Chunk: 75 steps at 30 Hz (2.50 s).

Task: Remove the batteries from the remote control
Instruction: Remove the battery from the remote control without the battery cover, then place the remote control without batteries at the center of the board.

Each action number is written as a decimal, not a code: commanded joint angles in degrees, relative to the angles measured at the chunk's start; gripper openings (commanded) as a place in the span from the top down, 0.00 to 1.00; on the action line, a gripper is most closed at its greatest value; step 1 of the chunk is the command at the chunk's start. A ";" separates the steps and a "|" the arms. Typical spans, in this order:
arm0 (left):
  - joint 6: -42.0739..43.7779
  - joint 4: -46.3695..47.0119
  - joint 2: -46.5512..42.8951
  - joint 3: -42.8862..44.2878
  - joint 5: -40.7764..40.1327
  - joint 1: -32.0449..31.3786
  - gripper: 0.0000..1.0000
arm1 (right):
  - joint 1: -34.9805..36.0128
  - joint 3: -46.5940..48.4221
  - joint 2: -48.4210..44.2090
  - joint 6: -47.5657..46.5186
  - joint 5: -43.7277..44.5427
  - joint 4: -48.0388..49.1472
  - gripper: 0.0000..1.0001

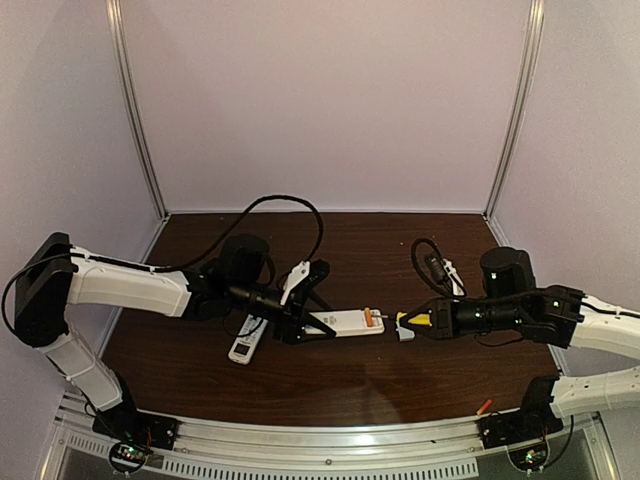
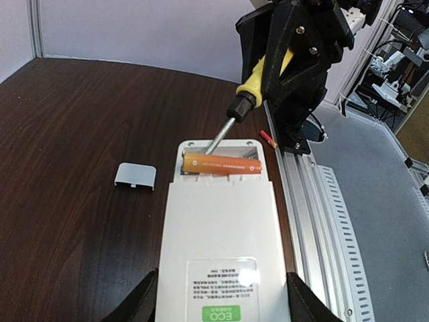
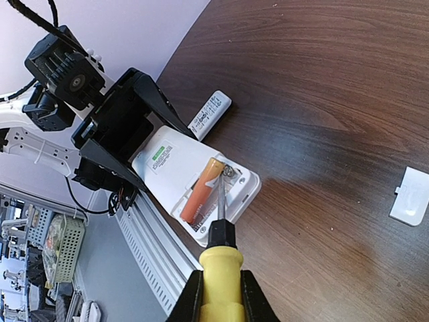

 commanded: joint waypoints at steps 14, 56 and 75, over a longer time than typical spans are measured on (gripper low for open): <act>-3.91 -1.39 4.91 -0.22 5.86 -0.72 1.00 | 0.29 -2.25 -0.77 2.61 -1.32 5.30 1.00; 2.58 -10.31 1.43 0.05 2.02 -0.72 1.00 | 0.47 1.23 0.27 1.80 8.82 -2.61 1.00; 16.41 -17.52 -9.12 3.39 -9.92 6.13 1.00 | 0.47 2.30 -4.91 0.84 20.19 -5.57 1.00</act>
